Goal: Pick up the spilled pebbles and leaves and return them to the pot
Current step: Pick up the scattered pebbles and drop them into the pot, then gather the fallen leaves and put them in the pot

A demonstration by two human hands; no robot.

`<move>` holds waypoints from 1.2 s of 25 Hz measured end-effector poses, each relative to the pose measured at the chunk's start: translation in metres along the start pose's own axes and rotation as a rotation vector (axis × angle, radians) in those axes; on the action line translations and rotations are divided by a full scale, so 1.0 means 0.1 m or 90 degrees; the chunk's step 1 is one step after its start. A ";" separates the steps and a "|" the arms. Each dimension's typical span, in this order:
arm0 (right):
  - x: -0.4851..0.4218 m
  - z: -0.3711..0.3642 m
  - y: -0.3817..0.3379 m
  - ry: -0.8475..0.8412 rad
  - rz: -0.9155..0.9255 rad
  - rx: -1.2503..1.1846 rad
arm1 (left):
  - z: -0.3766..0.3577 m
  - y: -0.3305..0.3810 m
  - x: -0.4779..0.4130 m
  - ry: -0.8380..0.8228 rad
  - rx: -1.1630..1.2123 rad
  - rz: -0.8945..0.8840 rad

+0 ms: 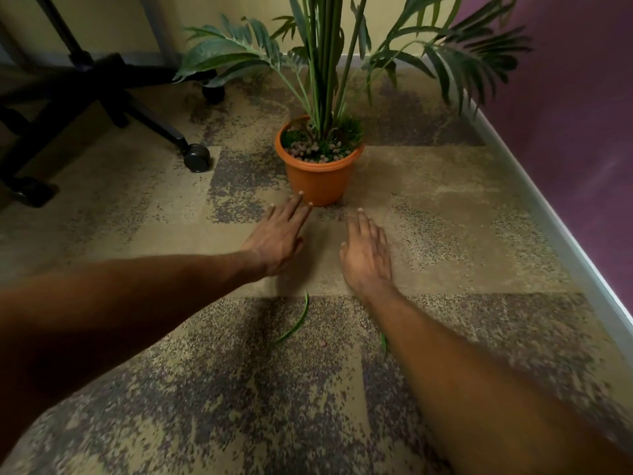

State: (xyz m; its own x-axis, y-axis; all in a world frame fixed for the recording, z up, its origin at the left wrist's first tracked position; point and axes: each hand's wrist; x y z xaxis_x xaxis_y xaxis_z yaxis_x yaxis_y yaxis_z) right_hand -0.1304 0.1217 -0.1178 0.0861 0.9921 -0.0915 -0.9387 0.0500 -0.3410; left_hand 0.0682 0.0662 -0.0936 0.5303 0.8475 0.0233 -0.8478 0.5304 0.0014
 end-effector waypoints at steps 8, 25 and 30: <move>0.64 -0.02 0.02 -0.078 -0.032 0.079 | -0.21 0.46 0.40 -0.180 0.010 -0.012; 1.40 0.03 0.21 -0.068 -0.211 0.105 | -0.19 0.86 0.90 -0.331 -0.069 -0.007; 1.35 0.01 0.25 -0.062 -0.224 0.039 | -0.23 0.76 0.82 -0.312 -0.001 -0.004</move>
State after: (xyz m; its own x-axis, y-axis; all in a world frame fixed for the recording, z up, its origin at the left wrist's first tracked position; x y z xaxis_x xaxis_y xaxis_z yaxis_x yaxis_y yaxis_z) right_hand -0.1425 0.2572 -0.1379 0.3777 0.9192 0.1114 -0.8761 0.3937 -0.2784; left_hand 0.0477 0.1761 -0.1148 0.4671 0.7356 0.4905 -0.8445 0.5355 0.0011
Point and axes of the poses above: each hand's wrist, its own x-axis away from the middle knuckle, its own z-axis out of the back of the hand, y = z × x, and after that the axes turned 7 degrees about -x, right-handed
